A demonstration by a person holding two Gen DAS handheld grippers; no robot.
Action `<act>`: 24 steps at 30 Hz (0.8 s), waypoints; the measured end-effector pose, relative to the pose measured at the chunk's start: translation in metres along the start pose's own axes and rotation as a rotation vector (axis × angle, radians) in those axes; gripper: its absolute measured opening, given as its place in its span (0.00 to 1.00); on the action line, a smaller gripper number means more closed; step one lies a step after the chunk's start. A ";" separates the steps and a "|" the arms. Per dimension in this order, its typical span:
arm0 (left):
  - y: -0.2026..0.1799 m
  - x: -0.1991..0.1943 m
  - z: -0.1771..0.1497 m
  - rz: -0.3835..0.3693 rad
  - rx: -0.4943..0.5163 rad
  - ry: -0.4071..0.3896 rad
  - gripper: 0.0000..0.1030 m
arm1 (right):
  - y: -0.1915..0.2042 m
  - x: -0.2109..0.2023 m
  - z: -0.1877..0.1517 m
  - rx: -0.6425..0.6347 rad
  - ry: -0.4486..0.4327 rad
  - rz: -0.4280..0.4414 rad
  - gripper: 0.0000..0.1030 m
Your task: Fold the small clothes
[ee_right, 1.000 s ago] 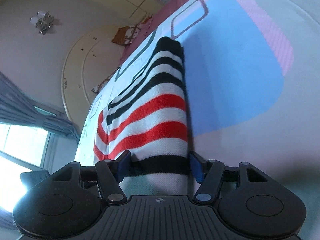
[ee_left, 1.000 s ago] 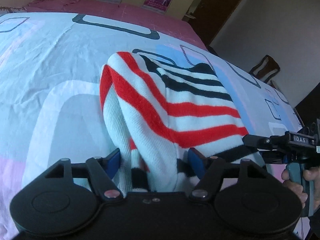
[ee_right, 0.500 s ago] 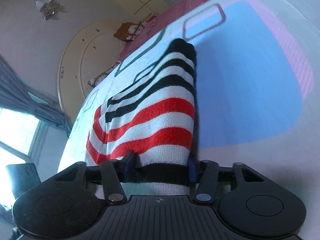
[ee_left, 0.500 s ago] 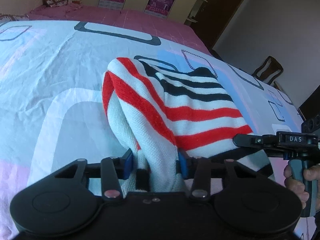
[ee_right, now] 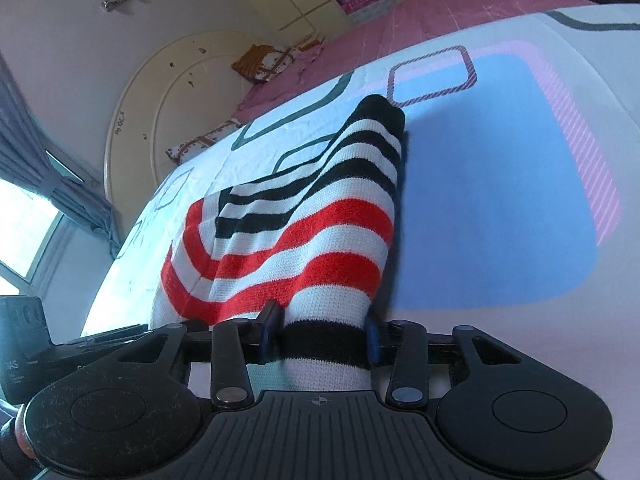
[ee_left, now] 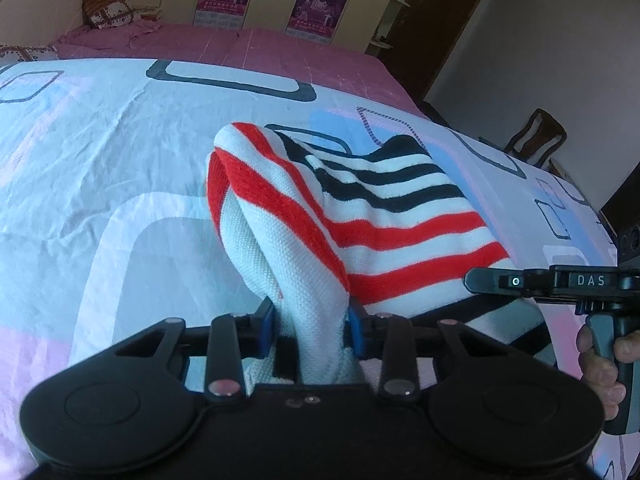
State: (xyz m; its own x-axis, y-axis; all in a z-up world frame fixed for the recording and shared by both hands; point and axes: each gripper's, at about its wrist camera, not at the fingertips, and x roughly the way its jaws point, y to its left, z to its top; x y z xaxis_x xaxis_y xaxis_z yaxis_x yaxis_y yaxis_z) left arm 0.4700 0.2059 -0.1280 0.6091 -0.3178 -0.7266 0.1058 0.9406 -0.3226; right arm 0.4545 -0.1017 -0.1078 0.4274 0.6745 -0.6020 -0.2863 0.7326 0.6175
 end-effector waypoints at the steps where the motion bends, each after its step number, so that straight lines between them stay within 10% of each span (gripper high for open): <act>1: 0.000 -0.001 0.000 -0.001 0.000 -0.004 0.32 | 0.000 0.000 0.000 -0.003 -0.001 -0.002 0.40; 24: 0.047 -0.100 0.016 0.021 0.013 -0.149 0.31 | 0.117 0.007 0.005 -0.200 -0.078 0.092 0.35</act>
State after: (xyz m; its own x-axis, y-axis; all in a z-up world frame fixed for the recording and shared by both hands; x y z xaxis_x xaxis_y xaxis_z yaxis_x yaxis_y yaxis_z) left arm 0.4265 0.2838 -0.0603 0.7212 -0.2774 -0.6347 0.1012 0.9486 -0.2997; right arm 0.4281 -0.0120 -0.0377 0.4543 0.7356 -0.5025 -0.4877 0.6774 0.5507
